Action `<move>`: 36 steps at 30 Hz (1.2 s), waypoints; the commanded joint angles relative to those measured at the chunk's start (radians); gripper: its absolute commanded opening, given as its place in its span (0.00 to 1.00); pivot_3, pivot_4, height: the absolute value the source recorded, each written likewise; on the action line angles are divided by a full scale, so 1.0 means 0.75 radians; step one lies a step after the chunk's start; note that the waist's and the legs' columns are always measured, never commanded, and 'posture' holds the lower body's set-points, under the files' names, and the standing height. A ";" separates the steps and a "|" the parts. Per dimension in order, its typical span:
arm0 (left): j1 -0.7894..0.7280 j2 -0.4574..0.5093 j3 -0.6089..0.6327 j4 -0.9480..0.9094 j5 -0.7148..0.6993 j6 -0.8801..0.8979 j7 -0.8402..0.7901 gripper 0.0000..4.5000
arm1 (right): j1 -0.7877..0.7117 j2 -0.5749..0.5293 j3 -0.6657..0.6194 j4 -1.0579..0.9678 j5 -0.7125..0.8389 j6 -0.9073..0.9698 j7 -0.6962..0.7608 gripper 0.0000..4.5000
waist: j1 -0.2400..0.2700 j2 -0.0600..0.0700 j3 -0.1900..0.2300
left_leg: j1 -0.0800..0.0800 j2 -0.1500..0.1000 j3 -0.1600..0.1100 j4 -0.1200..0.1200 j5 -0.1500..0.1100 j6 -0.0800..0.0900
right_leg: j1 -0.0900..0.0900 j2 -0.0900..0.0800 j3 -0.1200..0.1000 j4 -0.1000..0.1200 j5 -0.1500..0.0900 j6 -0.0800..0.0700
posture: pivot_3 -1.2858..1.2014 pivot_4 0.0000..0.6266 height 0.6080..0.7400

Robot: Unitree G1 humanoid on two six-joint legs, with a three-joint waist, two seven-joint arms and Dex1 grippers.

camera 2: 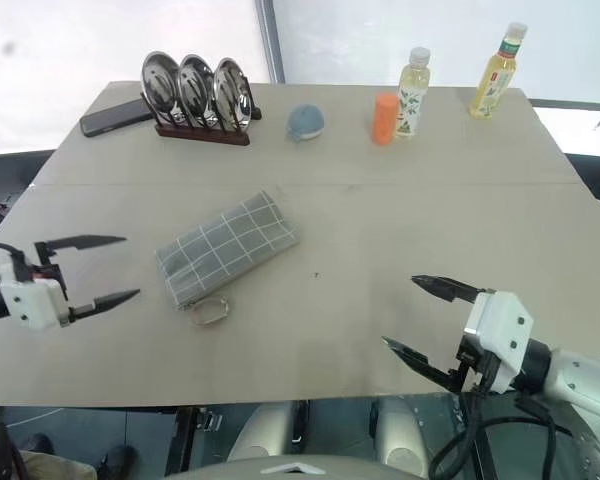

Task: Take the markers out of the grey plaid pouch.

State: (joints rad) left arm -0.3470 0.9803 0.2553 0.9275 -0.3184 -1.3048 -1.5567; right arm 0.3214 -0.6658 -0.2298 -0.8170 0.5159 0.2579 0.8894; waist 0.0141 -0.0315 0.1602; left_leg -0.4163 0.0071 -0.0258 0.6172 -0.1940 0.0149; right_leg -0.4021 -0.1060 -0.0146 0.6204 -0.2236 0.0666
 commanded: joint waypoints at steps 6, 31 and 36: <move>-0.229 0.005 -0.169 0.326 0.225 -0.364 0.107 0.99 | -0.263 0.015 0.208 0.037 -0.024 -0.042 -0.012 1.00 | 0.002 -0.001 0.000 | 0.000 0.001 0.000 0.001 0.000 0.000 | 0.001 0.007 -0.003 0.004 0.002 0.004 | 0.52 0.24 1.00; -0.714 -0.198 -0.741 0.456 1.603 -0.368 2.271 0.03 | -0.256 -0.031 0.194 -0.122 -0.204 0.139 -0.324 1.00 | 0.072 0.012 -0.011 | -0.003 0.024 0.036 0.016 -0.004 -0.007 | 0.010 -0.002 -0.016 0.007 0.001 0.011 | 0.52 0.24 1.00; -0.892 -0.422 -0.410 0.808 1.107 -0.241 1.635 0.03 | -0.377 -0.069 0.138 -0.187 -0.068 0.407 -0.411 1.00 | 0.064 0.006 -0.009 | -0.027 0.025 0.038 0.024 -0.001 0.002 | -0.004 0.001 -0.019 0.005 0.008 0.010 | 0.52 0.24 1.00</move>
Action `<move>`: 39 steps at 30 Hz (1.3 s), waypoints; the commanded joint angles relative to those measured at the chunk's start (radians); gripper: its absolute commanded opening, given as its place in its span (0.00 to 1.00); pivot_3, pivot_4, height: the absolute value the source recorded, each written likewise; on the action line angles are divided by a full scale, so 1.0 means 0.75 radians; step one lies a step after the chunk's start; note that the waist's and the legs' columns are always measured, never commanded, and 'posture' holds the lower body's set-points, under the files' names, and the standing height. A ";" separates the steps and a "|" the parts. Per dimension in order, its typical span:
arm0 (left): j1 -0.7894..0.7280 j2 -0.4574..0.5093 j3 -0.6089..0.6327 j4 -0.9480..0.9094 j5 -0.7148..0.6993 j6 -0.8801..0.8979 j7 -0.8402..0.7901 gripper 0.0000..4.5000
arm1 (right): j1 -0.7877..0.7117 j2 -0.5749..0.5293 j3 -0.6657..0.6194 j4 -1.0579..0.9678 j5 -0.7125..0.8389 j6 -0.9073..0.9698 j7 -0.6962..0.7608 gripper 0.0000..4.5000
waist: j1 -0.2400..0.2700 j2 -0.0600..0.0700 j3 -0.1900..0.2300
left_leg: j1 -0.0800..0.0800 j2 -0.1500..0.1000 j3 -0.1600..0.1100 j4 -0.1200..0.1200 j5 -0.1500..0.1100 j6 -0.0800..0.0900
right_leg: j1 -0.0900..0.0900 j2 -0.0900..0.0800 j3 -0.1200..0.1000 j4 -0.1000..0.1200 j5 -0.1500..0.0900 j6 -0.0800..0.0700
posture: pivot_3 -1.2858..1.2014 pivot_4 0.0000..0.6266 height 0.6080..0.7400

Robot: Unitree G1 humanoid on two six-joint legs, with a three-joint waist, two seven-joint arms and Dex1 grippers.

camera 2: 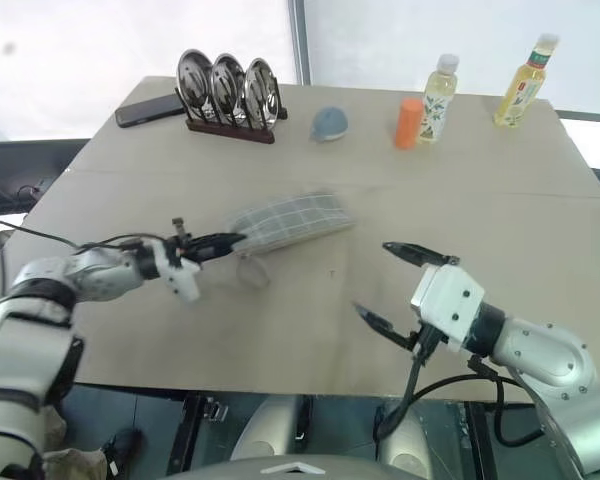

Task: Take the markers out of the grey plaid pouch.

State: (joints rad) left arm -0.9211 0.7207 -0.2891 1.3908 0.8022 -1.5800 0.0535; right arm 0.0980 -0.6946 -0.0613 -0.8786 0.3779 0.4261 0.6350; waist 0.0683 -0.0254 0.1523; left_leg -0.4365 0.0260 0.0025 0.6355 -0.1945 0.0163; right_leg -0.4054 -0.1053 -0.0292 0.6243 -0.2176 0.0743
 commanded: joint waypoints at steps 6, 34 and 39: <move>-0.441 -0.283 1.485 0.938 -0.431 0.610 -1.738 0.03 | -0.297 -0.125 -0.223 -0.111 0.555 0.654 -0.192 1.00 | -0.039 -0.010 0.007 | -0.003 -0.003 -0.004 0.001 -0.002 0.004 | 0.002 -0.002 -0.007 -0.002 0.000 0.000 | 0.52 0.24 1.00; -0.674 -0.348 1.458 0.938 -0.685 0.994 -1.317 0.03 | -0.902 -0.004 -0.044 0.361 1.195 0.799 -0.951 1.00 | -0.102 -0.012 0.011 | 0.003 -0.001 -0.011 0.000 -0.002 0.005 | 0.006 0.000 -0.009 0.007 0.000 0.001 | 0.52 0.24 1.00; -0.831 -0.324 1.444 0.938 -0.796 1.135 -1.153 0.03 | -0.931 0.038 -0.013 0.389 1.098 0.777 -0.908 1.00 | -0.103 -0.012 0.011 | 0.002 -0.002 -0.011 0.000 -0.002 0.005 | 0.005 0.000 -0.009 0.006 0.000 0.001 | 0.52 0.24 1.00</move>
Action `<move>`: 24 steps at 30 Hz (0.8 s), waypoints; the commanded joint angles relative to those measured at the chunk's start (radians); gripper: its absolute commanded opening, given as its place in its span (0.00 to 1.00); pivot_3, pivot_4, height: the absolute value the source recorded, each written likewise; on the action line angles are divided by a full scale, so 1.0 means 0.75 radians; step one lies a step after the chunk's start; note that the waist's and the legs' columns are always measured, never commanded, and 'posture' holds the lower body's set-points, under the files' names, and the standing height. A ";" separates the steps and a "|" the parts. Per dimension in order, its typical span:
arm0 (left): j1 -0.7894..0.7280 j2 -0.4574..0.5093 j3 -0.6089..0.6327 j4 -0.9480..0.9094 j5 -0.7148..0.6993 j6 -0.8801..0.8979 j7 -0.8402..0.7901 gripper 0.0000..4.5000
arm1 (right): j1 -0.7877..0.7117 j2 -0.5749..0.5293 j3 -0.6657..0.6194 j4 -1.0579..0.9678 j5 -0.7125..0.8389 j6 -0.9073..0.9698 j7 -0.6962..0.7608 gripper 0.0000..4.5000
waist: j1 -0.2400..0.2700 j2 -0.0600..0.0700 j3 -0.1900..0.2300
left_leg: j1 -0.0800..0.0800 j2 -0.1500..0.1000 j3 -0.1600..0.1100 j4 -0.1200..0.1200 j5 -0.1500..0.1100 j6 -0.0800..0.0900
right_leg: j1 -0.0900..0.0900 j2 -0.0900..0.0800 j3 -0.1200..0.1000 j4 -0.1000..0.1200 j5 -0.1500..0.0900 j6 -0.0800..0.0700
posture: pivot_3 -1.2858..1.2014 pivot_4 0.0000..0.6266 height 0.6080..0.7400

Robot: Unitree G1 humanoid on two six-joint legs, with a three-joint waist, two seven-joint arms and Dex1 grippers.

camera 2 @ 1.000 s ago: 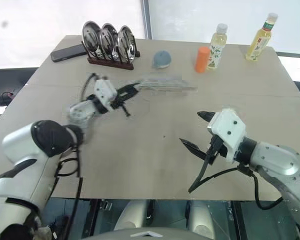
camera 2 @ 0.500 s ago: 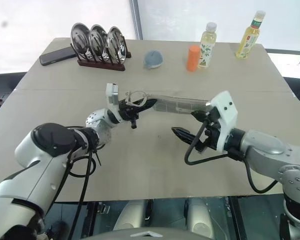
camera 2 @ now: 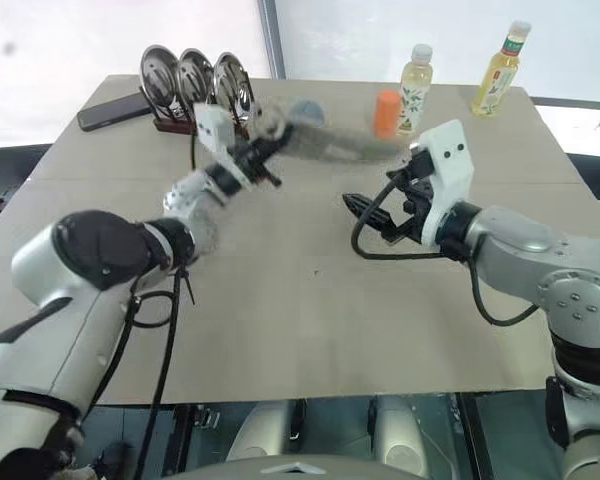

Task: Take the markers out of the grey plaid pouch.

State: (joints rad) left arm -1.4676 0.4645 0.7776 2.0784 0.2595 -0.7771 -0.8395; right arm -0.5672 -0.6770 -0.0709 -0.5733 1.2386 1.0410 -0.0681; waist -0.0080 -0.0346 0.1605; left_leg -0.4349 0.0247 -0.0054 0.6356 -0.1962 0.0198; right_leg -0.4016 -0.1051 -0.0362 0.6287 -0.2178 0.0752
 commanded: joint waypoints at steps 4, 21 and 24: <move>-0.191 0.025 -0.004 0.021 -0.131 0.147 0.090 0.03 | -0.050 0.041 0.015 -0.011 -0.129 -0.058 0.071 1.00 | 0.000 0.000 0.000 | -0.002 -0.001 0.000 -0.001 0.000 0.000 | -0.001 0.000 0.000 -0.002 0.000 0.001 | 0.52 0.24 1.00; 0.273 0.065 -0.893 -1.354 0.238 -0.197 0.553 0.03 | 0.009 0.096 0.033 -0.090 -0.318 -0.075 0.178 1.00 | -0.003 0.002 0.001 | 0.000 0.000 0.003 -0.002 0.000 0.000 | -0.002 0.001 0.005 0.000 0.000 0.000 | 0.52 0.24 1.00; 0.265 0.161 -1.035 -1.397 0.394 -0.283 0.721 0.03 | -0.001 0.107 0.040 -0.086 -0.339 -0.067 0.190 1.00 | 0.005 0.002 0.001 | 0.000 0.000 0.003 -0.002 0.000 0.000 | -0.001 0.001 0.006 -0.001 0.000 0.000 | 0.52 0.24 1.00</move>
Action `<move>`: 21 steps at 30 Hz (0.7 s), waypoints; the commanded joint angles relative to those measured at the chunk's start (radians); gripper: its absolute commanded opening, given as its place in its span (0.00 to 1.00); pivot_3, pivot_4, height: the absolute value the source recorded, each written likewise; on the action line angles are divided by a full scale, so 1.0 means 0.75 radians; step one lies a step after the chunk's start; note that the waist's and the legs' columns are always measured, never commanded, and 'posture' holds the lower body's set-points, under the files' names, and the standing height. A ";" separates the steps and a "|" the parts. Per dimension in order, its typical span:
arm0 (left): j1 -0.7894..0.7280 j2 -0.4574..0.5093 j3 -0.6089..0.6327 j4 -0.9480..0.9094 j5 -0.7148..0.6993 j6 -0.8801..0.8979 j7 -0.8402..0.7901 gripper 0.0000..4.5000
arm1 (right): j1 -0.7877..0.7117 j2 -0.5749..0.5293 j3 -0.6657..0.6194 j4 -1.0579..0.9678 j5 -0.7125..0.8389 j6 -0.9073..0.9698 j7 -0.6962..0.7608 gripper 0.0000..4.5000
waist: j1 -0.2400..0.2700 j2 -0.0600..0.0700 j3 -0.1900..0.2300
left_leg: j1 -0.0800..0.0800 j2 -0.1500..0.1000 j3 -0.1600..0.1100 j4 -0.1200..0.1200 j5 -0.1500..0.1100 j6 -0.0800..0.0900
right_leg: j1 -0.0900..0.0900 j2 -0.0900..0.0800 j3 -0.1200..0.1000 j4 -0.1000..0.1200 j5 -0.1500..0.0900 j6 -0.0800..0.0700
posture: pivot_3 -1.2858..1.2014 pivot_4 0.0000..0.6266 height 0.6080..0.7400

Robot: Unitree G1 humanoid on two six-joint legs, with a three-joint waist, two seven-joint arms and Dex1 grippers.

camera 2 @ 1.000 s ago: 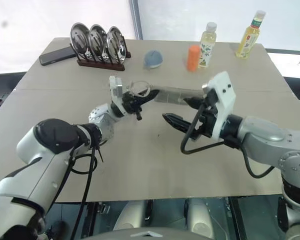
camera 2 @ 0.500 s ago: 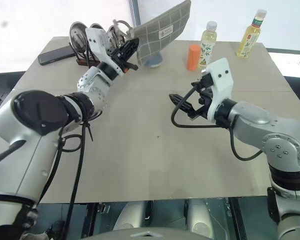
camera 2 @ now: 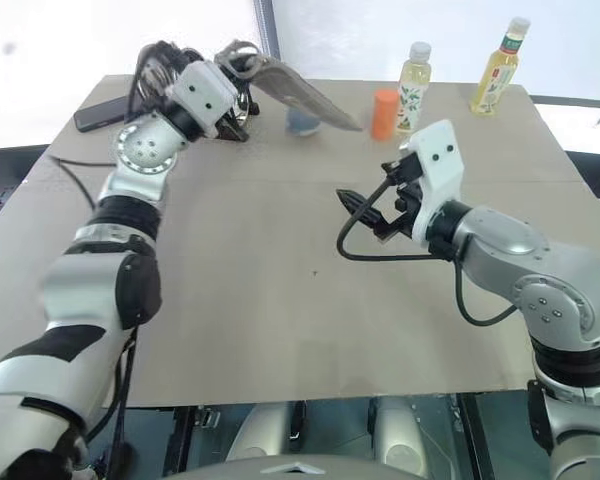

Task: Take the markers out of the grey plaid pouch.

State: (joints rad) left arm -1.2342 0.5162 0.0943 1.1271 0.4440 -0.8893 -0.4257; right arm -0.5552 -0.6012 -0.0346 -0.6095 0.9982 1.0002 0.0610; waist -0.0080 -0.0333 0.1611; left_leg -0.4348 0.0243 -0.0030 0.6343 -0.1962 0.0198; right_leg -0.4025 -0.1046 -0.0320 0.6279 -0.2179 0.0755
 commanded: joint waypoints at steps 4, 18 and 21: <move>-0.101 0.228 -0.374 -0.217 0.491 -0.226 0.486 0.03 | -0.049 0.017 0.000 -0.026 -0.037 0.004 0.033 1.00 | 0.008 0.000 0.000 | 0.001 0.000 0.000 0.000 0.000 0.000 | 0.000 0.000 0.000 0.001 0.000 0.000 | 0.52 0.24 1.00; 0.538 -0.214 -0.125 -1.113 -0.928 1.127 -0.322 0.03 | -0.003 0.028 -0.041 -0.086 -0.051 0.016 0.054 1.00 | -0.021 0.001 0.001 | 0.001 0.002 0.001 0.002 0.000 0.000 | 0.000 0.001 0.004 0.000 0.000 0.000 | 0.52 0.24 1.00; 0.647 -0.275 -0.058 -1.332 -1.152 1.476 -0.258 0.03 | 0.016 0.033 -0.044 -0.106 -0.048 0.014 0.056 1.00 | -0.018 0.001 0.001 | 0.002 0.003 -0.001 0.002 0.000 0.000 | 0.000 0.004 0.003 0.002 0.000 0.000 | 0.52 0.24 1.00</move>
State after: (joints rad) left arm -0.7474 0.3165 -0.0006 0.2651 -0.3071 0.0882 -0.6466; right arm -0.5416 -0.5762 -0.0375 -0.6383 0.9536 1.0209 0.0998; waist -0.0218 -0.0325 0.1616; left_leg -0.4331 0.0269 -0.0038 0.6361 -0.1961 0.0198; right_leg -0.4022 -0.1019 -0.0298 0.6302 -0.2180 0.0754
